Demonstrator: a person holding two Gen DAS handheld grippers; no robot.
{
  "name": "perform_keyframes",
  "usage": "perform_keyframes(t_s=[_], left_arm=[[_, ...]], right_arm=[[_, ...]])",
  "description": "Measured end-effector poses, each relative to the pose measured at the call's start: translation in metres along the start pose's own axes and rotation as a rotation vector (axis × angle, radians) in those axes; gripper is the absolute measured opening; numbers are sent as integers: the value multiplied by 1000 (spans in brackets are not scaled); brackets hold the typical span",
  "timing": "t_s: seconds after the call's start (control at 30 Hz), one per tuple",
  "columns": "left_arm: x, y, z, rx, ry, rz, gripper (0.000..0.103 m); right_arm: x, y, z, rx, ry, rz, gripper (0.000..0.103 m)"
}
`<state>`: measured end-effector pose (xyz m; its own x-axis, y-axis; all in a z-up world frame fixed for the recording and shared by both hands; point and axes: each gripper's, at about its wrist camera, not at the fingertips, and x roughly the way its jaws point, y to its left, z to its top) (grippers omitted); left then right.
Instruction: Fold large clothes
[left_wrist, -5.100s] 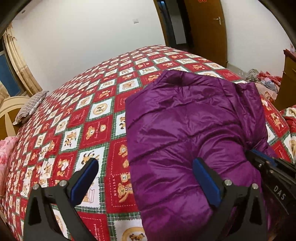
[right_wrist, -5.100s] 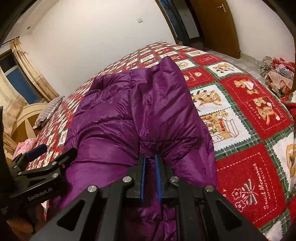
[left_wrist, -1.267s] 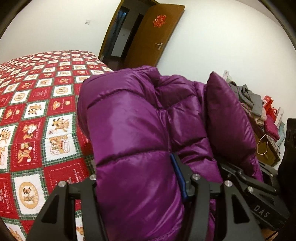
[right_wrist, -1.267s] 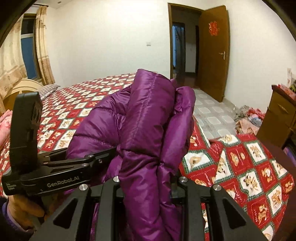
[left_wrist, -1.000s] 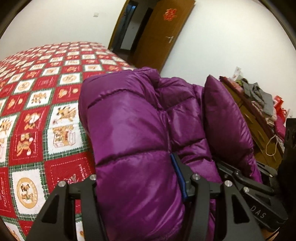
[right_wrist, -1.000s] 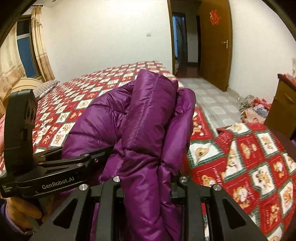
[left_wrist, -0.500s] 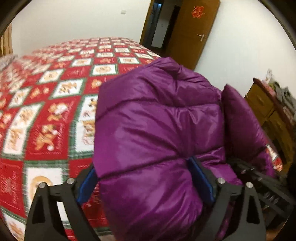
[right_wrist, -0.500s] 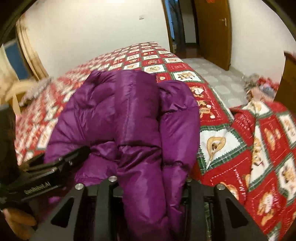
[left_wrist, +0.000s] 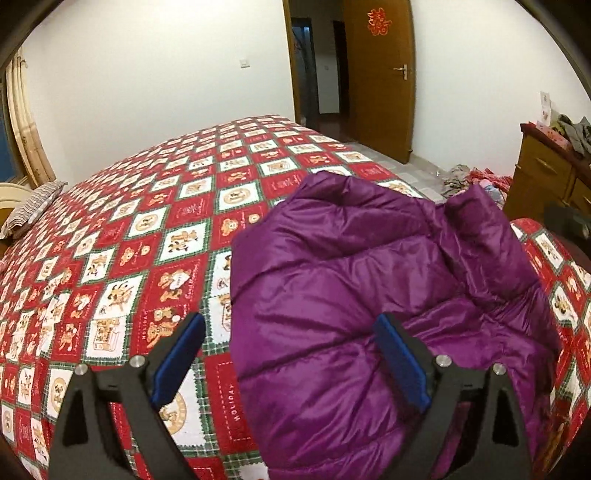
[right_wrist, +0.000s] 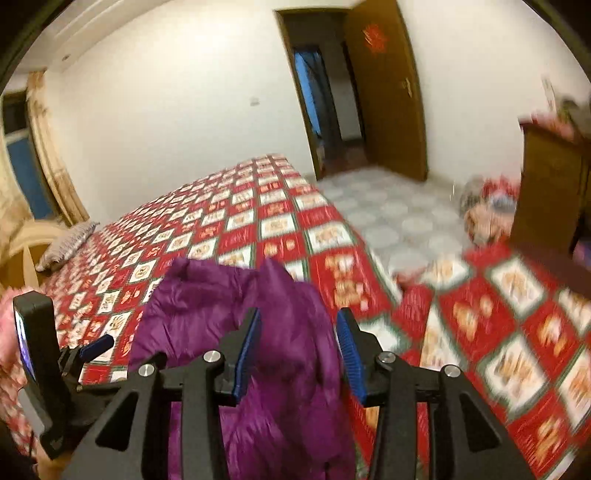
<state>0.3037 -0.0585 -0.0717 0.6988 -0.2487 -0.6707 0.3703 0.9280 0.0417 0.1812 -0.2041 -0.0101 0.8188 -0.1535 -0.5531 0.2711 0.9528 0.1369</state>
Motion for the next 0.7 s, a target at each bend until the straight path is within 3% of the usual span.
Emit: perform_keyframes(t_s=[0.17,0.33,0.7], left_arm=[[14,-11,2,-4,31,36,96],[30,-16,0,-25,60,47,101],[58,-30,8,-1,104,60,103]], right_arm=[[52,15,9,-87,90,-16,43],[106,8,-16,-59,230,-70,43],[136,-11,-34,59,282,-52,44]])
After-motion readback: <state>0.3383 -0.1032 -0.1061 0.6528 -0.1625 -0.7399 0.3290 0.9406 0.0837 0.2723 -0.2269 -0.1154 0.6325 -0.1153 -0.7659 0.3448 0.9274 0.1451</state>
